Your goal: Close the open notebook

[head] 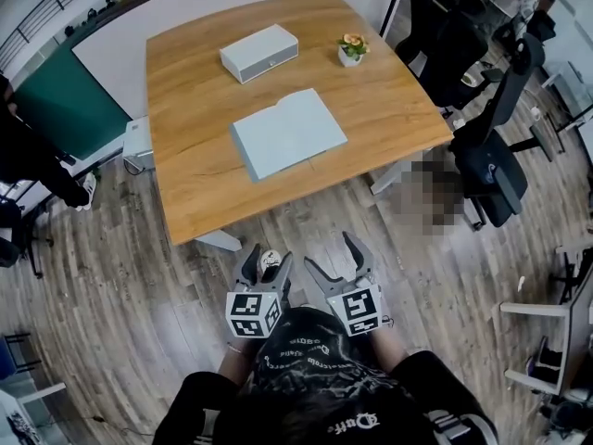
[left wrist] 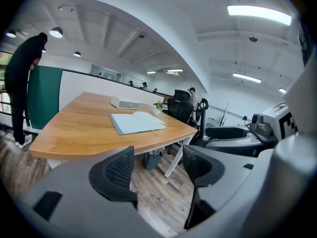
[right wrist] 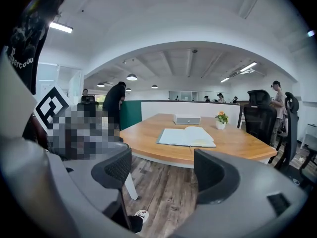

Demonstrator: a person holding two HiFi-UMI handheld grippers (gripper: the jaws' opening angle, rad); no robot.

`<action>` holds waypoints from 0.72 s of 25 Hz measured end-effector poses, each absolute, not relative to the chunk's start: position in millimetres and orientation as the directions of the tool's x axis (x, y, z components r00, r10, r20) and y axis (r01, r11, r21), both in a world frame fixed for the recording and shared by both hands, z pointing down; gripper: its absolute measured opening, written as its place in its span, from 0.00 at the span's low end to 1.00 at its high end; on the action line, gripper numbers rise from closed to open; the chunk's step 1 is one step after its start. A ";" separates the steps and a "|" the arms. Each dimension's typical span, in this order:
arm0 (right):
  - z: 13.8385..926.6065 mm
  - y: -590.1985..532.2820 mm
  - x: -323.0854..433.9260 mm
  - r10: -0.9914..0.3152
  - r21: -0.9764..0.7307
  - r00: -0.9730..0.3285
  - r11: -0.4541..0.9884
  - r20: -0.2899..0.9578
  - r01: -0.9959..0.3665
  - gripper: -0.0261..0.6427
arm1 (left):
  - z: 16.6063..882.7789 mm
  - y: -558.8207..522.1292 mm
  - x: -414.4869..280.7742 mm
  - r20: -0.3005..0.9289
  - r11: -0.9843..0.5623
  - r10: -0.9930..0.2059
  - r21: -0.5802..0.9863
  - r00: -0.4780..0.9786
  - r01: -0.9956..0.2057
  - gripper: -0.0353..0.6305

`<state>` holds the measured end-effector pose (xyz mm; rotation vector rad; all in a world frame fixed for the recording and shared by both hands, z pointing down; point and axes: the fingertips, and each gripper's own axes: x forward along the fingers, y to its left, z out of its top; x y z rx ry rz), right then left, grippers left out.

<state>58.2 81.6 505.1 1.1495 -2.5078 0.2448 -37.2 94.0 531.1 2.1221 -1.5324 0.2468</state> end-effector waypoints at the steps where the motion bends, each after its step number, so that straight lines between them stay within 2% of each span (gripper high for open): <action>1: 504.5 70.4 54.0 -0.695 -0.002 -0.595 0.649 0.403 -0.760 0.61 | 531.1 81.2 -42.1 0.429 -0.236 -0.833 0.295 0.349 -0.926 0.55; 18: 503.0 -89.5 -21.7 -0.759 0.025 -0.510 0.567 0.405 -0.823 0.58 | 534.6 -95.3 -114.2 0.451 -0.318 -0.782 0.306 0.431 -0.897 0.55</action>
